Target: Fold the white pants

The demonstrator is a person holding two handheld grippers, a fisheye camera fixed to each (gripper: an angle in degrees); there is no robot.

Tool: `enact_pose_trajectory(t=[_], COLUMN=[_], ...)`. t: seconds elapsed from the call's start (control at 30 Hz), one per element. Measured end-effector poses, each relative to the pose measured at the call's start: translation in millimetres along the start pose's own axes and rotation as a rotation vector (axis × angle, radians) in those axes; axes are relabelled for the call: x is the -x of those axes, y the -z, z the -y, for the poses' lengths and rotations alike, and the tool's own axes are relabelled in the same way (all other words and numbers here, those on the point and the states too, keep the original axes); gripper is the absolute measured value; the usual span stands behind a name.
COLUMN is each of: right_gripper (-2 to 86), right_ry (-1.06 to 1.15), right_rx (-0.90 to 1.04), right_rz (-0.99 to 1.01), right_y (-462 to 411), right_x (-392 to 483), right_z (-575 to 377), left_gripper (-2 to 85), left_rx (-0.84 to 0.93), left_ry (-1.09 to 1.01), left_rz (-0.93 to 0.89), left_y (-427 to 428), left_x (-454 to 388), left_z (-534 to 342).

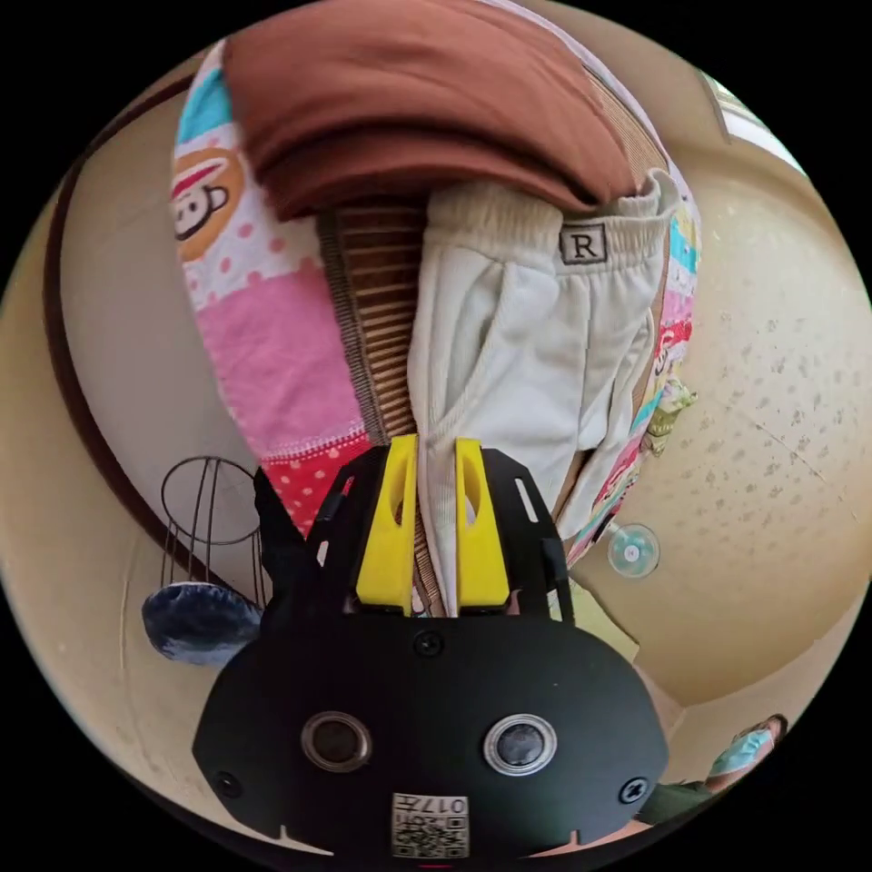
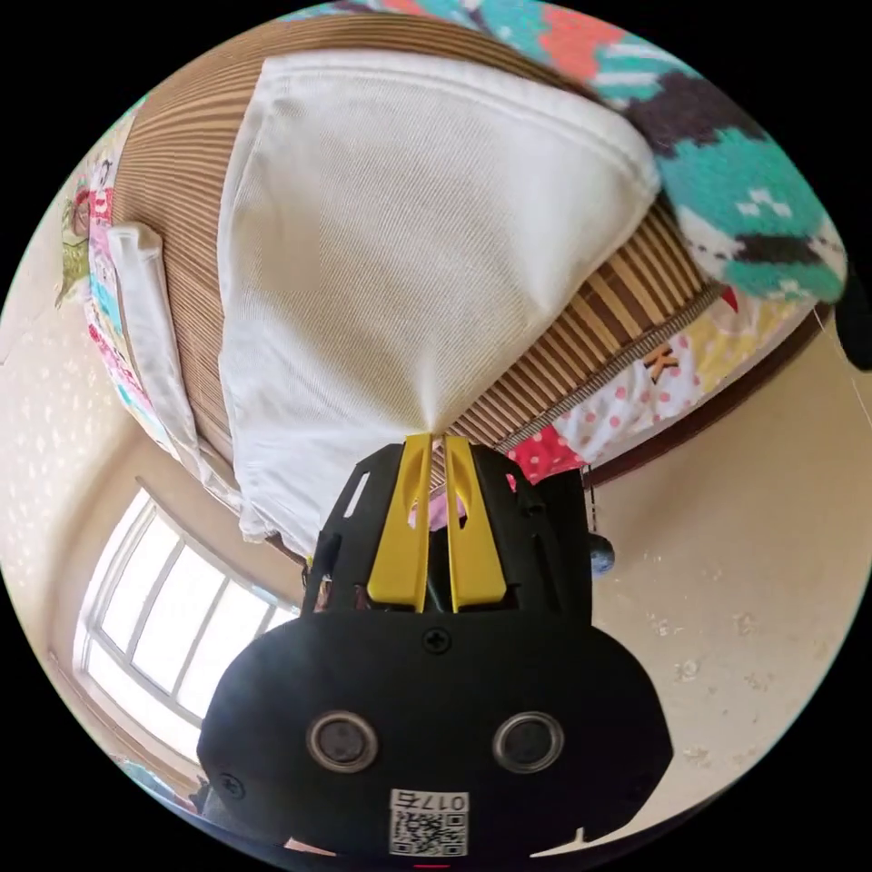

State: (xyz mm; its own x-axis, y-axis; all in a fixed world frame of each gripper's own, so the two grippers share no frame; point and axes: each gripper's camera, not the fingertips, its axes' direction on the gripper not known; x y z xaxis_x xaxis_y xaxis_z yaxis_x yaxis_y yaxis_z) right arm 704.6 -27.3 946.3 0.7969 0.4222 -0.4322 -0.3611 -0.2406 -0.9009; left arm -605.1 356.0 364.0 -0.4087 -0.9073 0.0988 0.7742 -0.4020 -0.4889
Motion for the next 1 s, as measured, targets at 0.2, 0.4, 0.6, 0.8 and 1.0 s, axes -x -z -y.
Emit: enact_pose_trajectory(t=[0.2, 0.4, 0.6, 0.8, 1.0], right_gripper=[5.2, 14.5, 14.5, 5.2, 3.3], right_ry=[0.101, 0.363, 0.122, 0.003, 0.402], right_rx=[-0.276, -0.047, -0.106, -0.1, 0.166], right_rz=[0.257, 0.425, 0.709, 0.849, 1.191], right_y=[61, 4, -36, -42, 30], right_x=[21, 127, 154, 169, 254], right_z=[-36, 63, 124, 127, 65], left_gripper=[5.7, 0.7, -0.8, 0.9, 10.0], left_rx=[-0.141, 0.118, 0.35, 0.423, 0.265], left_ry=[0.097, -0.077, -0.278, -0.414, -0.481], left_rz=[-0.067, 0.024, -0.12, -0.146, -0.216], left_y=[38, -16, -80, -80, -42], left_x=[36, 11, -27, -56, -99], left_z=[-35, -51, -86, -107, -65])
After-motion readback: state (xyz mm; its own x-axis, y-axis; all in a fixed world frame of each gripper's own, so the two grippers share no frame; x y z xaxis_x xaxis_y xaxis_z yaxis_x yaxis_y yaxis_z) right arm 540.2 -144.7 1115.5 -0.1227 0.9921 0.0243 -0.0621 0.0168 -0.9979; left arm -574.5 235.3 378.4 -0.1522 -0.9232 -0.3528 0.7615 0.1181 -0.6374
